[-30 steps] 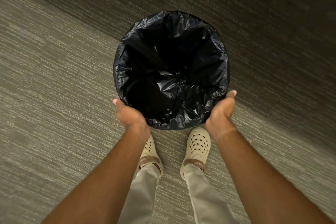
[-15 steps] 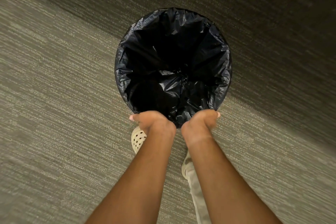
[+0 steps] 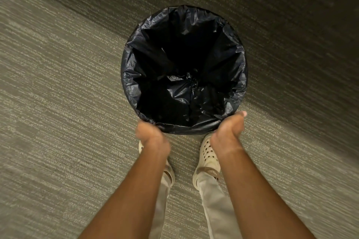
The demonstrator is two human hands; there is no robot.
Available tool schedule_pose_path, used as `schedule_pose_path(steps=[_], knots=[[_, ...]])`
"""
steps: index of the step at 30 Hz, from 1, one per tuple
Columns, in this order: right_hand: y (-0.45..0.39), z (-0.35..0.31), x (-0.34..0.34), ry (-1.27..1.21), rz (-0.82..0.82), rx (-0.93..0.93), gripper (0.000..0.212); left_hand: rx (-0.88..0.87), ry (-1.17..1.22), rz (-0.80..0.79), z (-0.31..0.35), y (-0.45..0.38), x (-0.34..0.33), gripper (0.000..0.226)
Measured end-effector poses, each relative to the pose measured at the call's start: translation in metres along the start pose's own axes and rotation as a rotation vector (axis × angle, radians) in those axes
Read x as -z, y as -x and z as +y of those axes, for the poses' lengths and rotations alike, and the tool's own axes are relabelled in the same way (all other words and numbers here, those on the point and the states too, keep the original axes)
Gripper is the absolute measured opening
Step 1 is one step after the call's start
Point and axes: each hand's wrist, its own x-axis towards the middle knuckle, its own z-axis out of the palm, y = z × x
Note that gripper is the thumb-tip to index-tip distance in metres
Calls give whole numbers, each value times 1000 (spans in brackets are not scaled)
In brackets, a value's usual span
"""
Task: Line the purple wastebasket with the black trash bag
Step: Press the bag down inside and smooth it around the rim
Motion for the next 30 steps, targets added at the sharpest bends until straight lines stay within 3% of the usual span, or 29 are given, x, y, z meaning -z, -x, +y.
schedule_pose_path(steps=[2,5,7,12,16,22,25,27,30], knots=[[-3,-13,1,71,21,95,49,-125,-79,100,13,-5,8,40],[-3,-23,-9,165,44,208,54,-278,-86,41,37,-9,8,35],[-6,-25,-18,223,107,272,55,-313,-113,13,46,-7,-2,42],[-12,-21,-32,271,195,424,52,-460,-219,216,44,-9,-26,43],[-21,-20,-34,310,275,447,57,-495,-228,267,38,-18,-28,54],[-31,-34,-21,485,172,433,53,-528,-315,186,48,-23,-17,49],[-32,-58,-20,555,123,626,52,-794,-449,185,74,-25,-14,31],[-30,-78,-34,645,68,812,47,-988,-609,158,95,-26,-21,34],[-25,-100,-67,797,-51,920,57,-1186,-837,8,116,-28,-41,40]])
